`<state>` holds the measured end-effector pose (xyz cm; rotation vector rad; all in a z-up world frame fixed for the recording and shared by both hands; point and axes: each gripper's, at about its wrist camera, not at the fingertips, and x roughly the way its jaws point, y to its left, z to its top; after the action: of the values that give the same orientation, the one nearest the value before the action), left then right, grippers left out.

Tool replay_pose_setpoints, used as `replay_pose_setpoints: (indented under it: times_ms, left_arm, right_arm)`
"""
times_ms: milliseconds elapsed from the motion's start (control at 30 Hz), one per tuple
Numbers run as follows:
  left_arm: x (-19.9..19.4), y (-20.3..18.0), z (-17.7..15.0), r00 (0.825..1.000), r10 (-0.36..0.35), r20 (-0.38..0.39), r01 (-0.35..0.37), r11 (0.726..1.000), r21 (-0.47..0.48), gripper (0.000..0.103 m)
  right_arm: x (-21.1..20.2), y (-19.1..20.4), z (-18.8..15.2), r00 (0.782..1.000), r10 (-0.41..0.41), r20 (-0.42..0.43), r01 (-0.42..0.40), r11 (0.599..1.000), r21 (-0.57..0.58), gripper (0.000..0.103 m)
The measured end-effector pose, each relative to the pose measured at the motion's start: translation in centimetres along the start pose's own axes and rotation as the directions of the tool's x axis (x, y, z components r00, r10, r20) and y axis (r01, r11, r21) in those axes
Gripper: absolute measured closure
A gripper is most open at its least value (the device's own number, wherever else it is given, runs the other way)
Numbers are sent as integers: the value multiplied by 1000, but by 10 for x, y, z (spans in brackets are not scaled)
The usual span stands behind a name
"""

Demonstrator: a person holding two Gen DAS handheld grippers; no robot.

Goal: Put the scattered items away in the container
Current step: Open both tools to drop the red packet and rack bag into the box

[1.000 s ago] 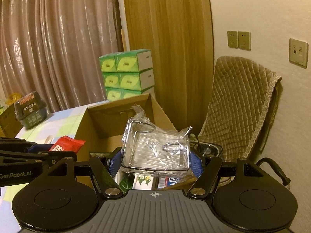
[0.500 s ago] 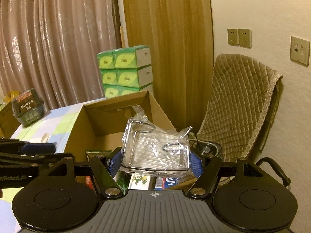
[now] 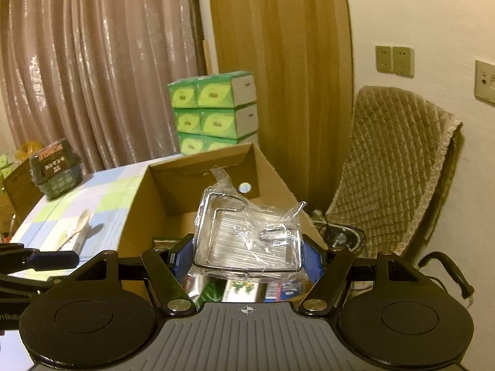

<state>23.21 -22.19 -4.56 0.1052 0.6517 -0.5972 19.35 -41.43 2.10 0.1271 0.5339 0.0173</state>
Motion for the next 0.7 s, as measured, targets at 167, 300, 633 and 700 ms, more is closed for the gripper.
replay_pose_setpoints:
  times_ms: [167, 300, 633, 700]
  left_arm:
    - [-6, 3, -3, 1000, 5, 6, -5, 1000, -10, 47]
    - [-8, 6, -4, 1000, 11, 8, -10, 1000, -14, 47]
    - [-16, 17, -14, 1000, 24, 1, -24, 999, -39, 43]
    - [-18, 19, -17, 1000, 27, -3, -28, 999, -43, 42]
  right_arm:
    - [3, 6, 7, 1000, 21, 18, -21, 1000, -5, 36]
    - [2, 12, 7, 998, 45, 45, -43, 999, -30, 2]
    - [-11, 15, -18, 999, 52, -3, -52, 998, -30, 2]
    - [-14, 17, -24, 998, 57, -15, -57, 998, -21, 2]
